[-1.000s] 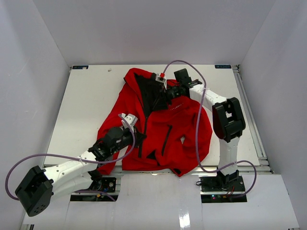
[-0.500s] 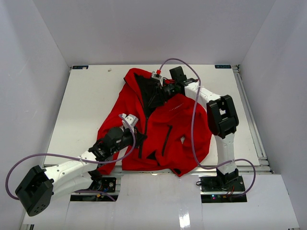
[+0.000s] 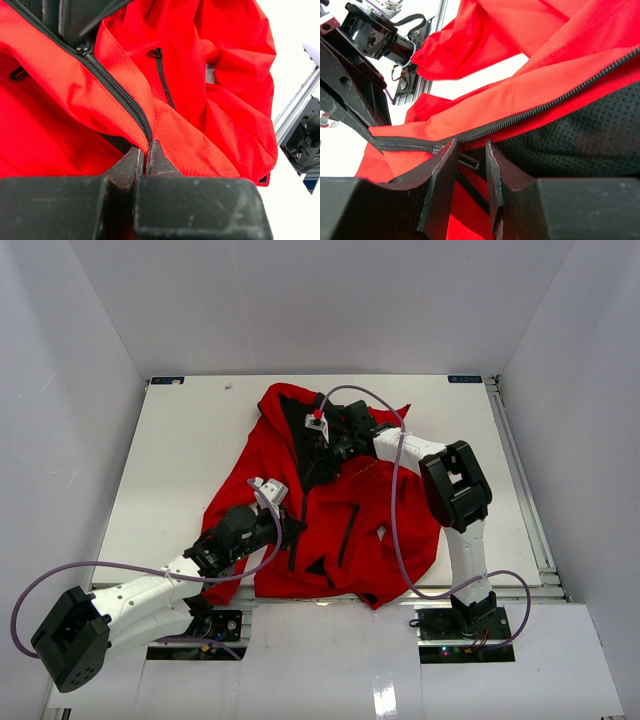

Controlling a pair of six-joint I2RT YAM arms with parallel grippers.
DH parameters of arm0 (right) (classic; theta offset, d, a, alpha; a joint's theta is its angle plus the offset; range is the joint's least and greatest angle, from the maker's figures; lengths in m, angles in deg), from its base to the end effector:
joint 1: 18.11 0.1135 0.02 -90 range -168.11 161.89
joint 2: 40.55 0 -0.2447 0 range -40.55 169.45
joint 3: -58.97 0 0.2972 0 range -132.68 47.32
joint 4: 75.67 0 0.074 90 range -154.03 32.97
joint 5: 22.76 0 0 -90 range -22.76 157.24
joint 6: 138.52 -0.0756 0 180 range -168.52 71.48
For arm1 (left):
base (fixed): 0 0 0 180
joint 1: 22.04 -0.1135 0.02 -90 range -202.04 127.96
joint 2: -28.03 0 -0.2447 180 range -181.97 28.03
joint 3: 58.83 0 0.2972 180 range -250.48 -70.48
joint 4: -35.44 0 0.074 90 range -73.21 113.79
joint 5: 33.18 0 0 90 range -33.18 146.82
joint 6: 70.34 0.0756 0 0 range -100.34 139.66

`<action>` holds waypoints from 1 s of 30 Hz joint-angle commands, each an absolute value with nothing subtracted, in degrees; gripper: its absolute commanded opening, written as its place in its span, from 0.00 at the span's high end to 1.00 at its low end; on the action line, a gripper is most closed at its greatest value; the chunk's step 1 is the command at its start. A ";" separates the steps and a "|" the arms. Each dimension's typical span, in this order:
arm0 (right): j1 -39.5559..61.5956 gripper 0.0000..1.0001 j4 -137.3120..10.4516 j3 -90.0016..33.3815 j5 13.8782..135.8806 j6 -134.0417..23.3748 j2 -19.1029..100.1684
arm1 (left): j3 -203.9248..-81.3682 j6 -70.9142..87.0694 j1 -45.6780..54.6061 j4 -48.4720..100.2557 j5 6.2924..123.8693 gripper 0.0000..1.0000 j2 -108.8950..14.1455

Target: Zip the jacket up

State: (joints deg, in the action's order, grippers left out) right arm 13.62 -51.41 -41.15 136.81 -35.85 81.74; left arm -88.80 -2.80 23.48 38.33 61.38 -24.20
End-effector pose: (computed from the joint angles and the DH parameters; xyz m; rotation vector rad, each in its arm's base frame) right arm 0.3839 0.3207 0.1355 -1.3442 1.7382 1.5905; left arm 0.1962 -0.2083 0.1448 0.4565 1.9545 -0.8608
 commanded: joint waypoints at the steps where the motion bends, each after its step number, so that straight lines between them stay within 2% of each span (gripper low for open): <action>1: 13.60 0.64 -52.97 -40.64 139.96 -35.48 77.01 | -88.45 -2.05 23.76 39.37 62.18 1.00 -22.92; 7: 13.45 0.61 -53.04 -41.17 142.58 -36.55 76.35 | -87.89 -2.05 23.76 38.66 62.18 1.00 -22.94; 19: 13.45 0.63 -52.40 -40.42 144.61 -36.98 76.78 | -87.62 -2.33 23.76 38.55 62.09 1.00 -23.82; 23: 13.27 0.59 -51.98 -40.95 141.77 -37.59 76.91 | -87.56 -2.34 23.76 38.55 62.15 1.00 -23.56; 30: 12.66 0.57 -44.30 -47.40 140.06 -34.88 81.68 | -87.49 -2.18 23.71 38.55 62.18 1.00 -23.38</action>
State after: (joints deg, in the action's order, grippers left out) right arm 13.27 -50.78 -41.79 140.53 -37.26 78.89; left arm -87.95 -2.79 23.48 38.20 61.53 -24.20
